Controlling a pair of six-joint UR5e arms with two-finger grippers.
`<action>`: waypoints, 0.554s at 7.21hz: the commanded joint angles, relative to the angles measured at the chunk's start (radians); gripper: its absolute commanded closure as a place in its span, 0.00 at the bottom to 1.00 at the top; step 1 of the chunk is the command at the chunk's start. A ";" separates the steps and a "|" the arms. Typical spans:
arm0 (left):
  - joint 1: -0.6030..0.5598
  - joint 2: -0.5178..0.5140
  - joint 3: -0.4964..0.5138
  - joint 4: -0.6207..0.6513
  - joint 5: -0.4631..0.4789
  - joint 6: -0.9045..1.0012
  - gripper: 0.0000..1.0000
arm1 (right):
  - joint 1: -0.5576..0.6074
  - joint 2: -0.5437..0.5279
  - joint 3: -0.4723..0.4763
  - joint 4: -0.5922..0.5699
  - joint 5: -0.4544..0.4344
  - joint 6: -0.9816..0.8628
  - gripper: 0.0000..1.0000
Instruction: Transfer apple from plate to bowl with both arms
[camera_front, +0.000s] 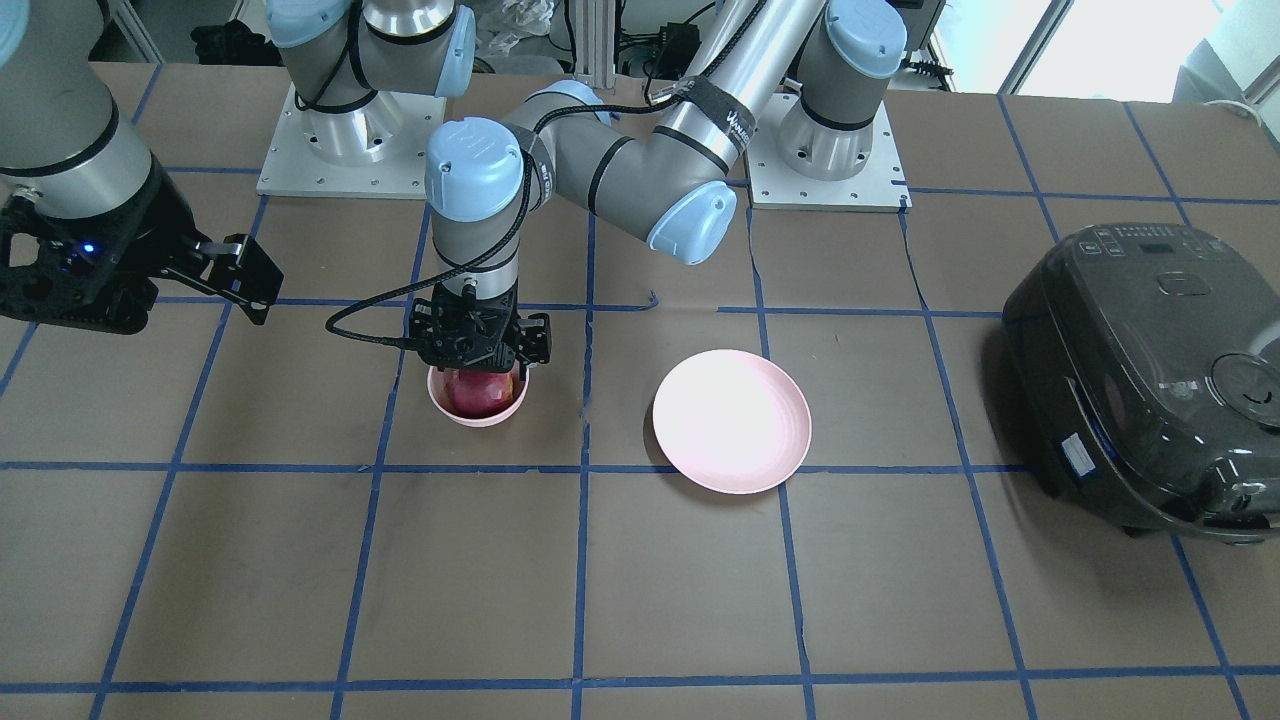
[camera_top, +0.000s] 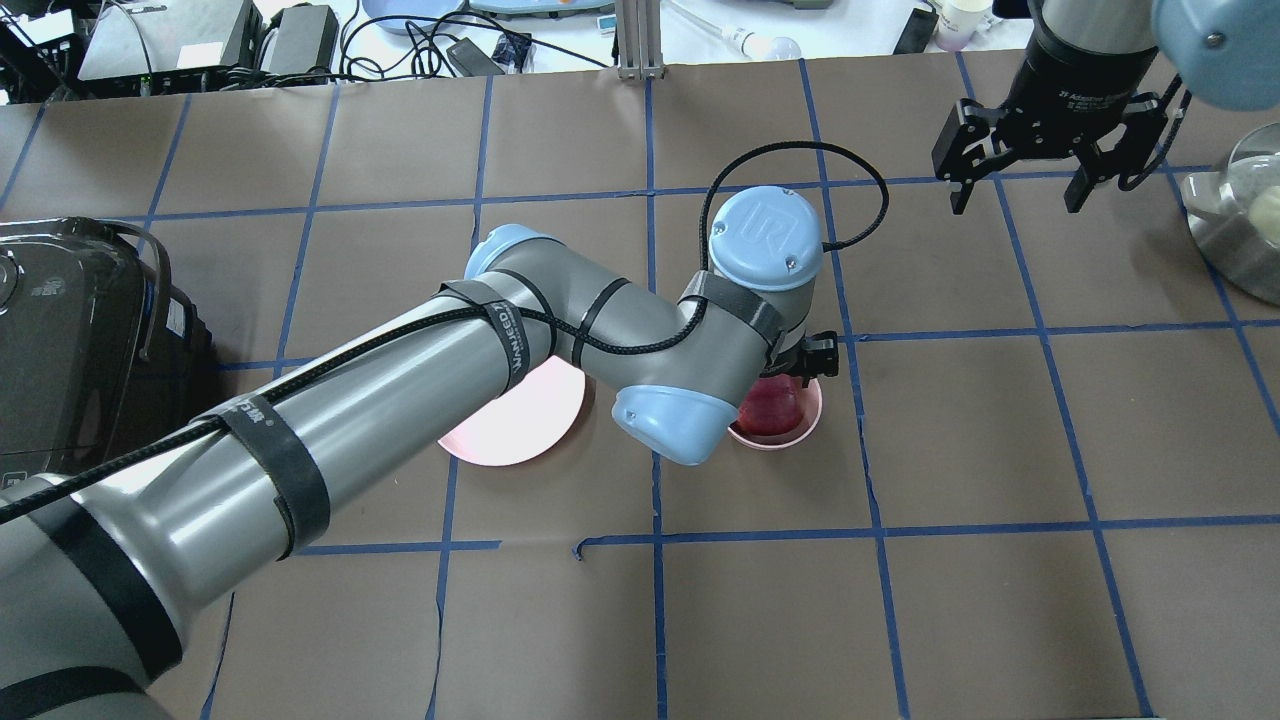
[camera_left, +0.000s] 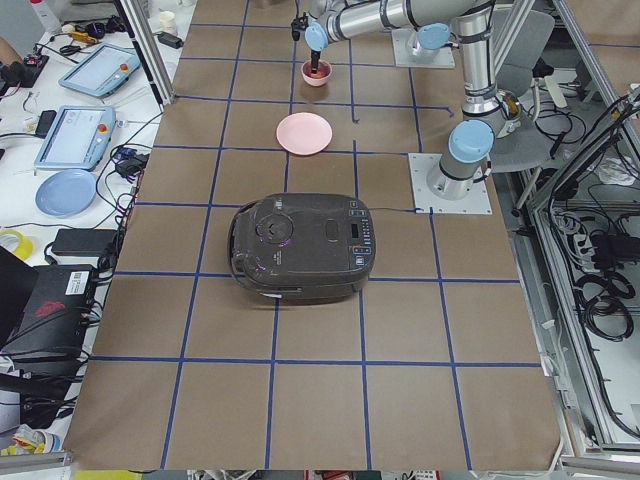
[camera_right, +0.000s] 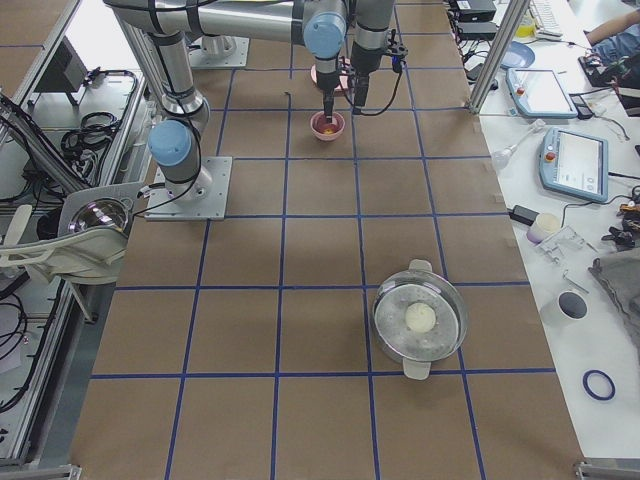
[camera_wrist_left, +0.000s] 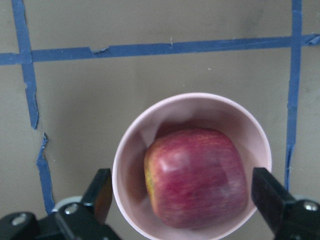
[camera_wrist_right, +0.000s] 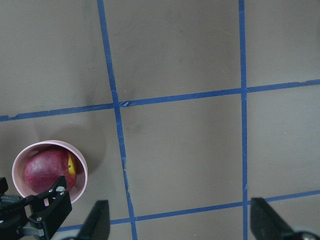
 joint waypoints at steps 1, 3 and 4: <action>0.022 0.047 0.004 -0.008 0.016 0.062 0.00 | 0.000 -0.013 0.000 0.000 -0.005 0.000 0.00; 0.170 0.141 0.007 -0.079 0.007 0.152 0.00 | 0.008 -0.037 0.000 0.000 -0.002 -0.002 0.00; 0.238 0.198 0.010 -0.165 0.010 0.232 0.00 | 0.023 -0.045 0.003 0.000 0.035 -0.002 0.00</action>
